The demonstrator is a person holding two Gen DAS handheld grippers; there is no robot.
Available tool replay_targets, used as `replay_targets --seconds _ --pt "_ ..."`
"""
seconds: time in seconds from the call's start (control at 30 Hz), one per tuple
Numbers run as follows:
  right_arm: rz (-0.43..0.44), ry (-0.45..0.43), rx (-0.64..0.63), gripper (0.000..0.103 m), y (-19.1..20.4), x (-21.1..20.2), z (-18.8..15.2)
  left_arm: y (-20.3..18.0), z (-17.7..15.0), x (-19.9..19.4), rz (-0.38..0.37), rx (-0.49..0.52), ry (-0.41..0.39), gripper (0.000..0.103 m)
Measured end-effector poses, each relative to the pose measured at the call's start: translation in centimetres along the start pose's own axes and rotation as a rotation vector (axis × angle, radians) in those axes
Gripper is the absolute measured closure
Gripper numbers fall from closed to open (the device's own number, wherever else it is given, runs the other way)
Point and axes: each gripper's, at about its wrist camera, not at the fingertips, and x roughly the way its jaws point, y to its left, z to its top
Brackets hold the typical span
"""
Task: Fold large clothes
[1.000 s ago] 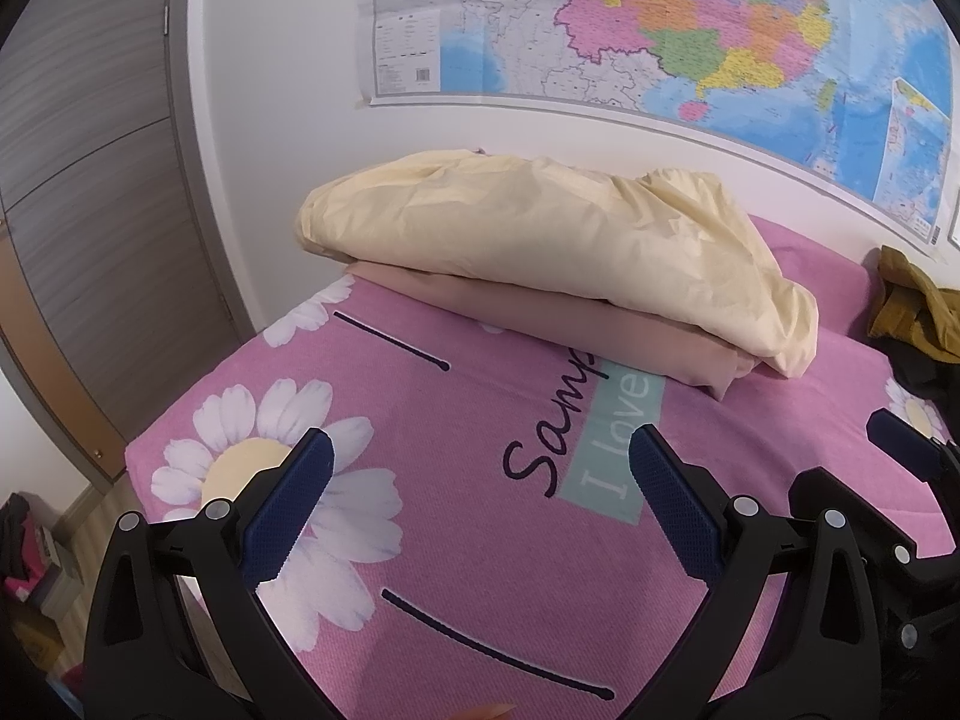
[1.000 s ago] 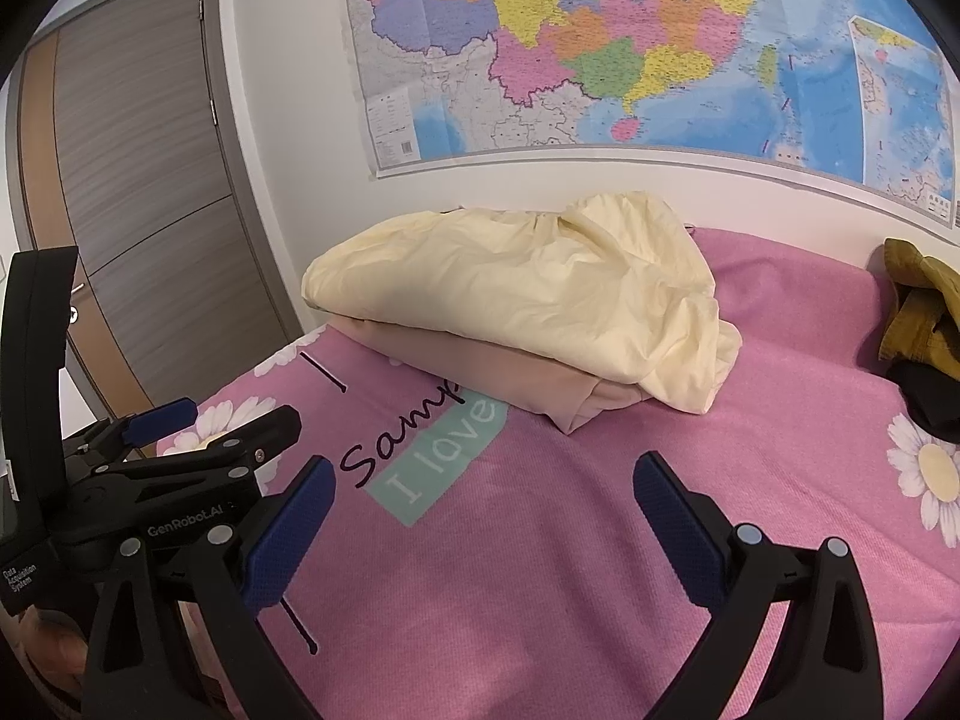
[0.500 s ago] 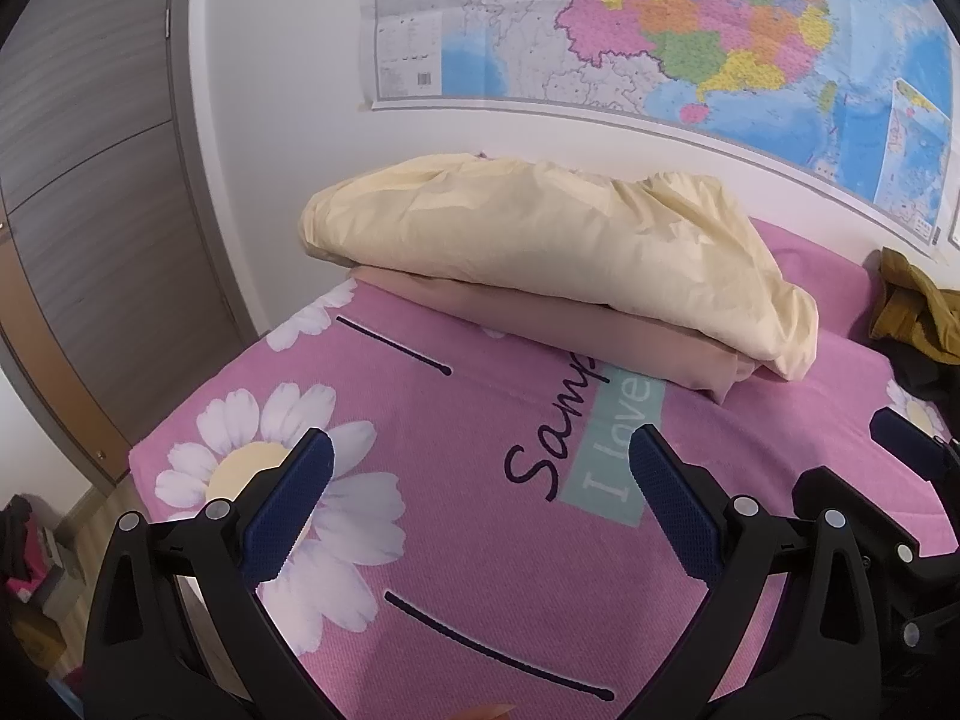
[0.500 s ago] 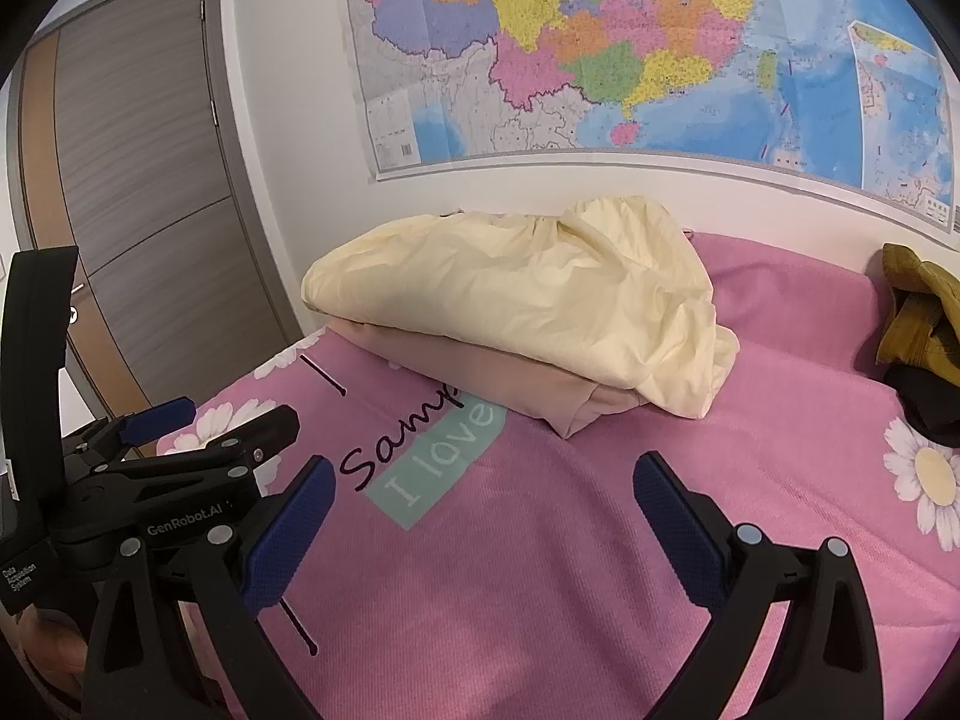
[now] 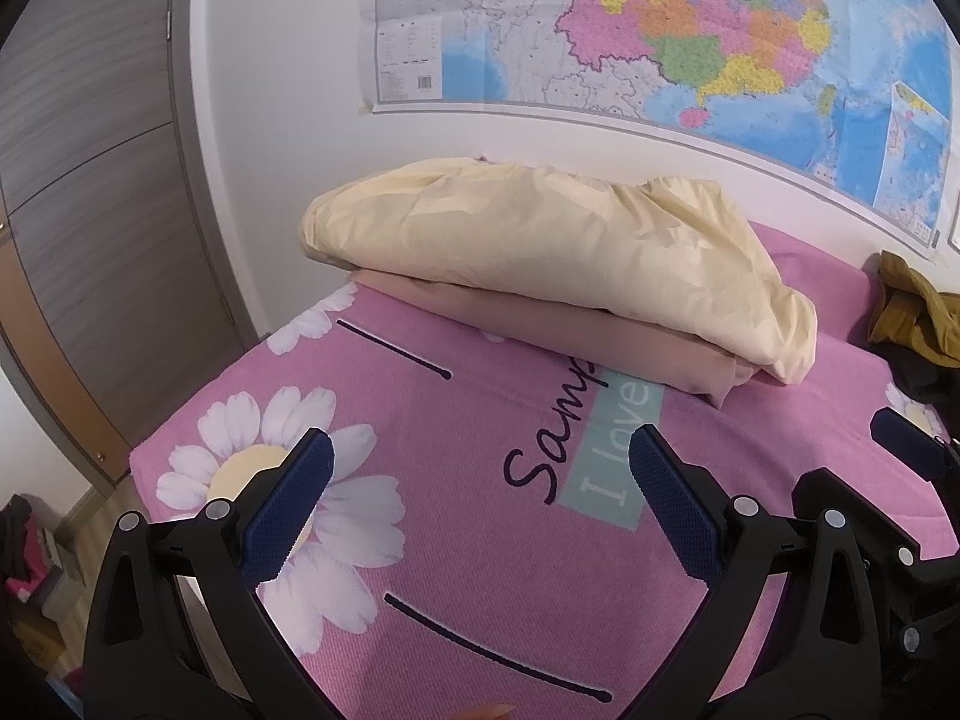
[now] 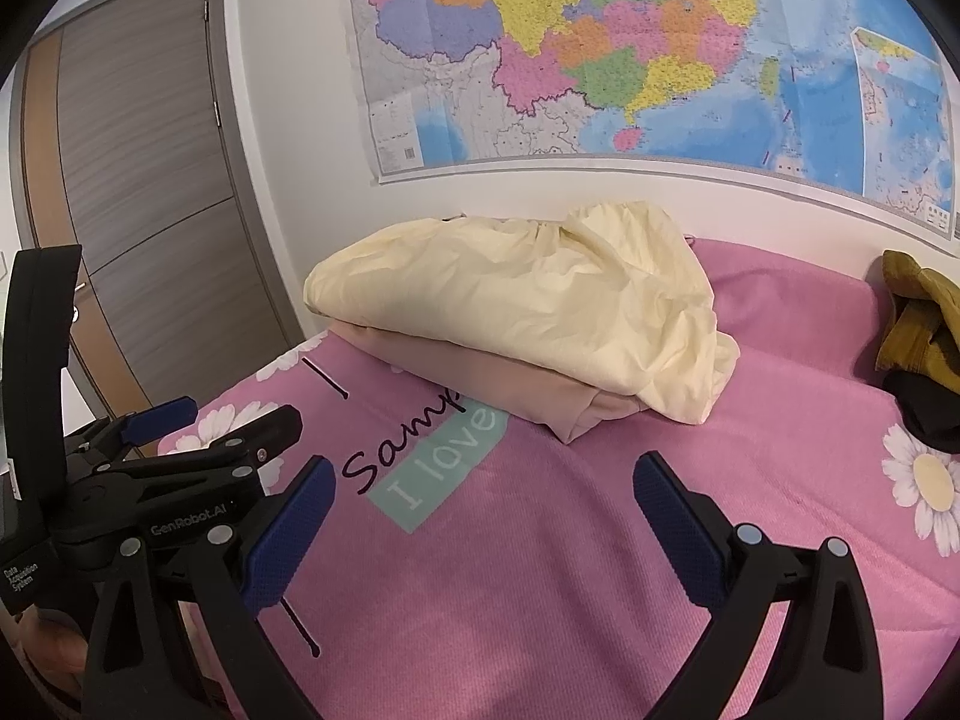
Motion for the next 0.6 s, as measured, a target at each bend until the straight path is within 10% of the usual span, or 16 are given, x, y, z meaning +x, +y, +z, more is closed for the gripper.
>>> replay_targets --seconds 0.6 --pt "-0.012 -0.004 -0.004 0.006 -0.17 -0.17 -0.46 -0.16 -0.06 -0.38 0.003 -0.012 -0.026 0.006"
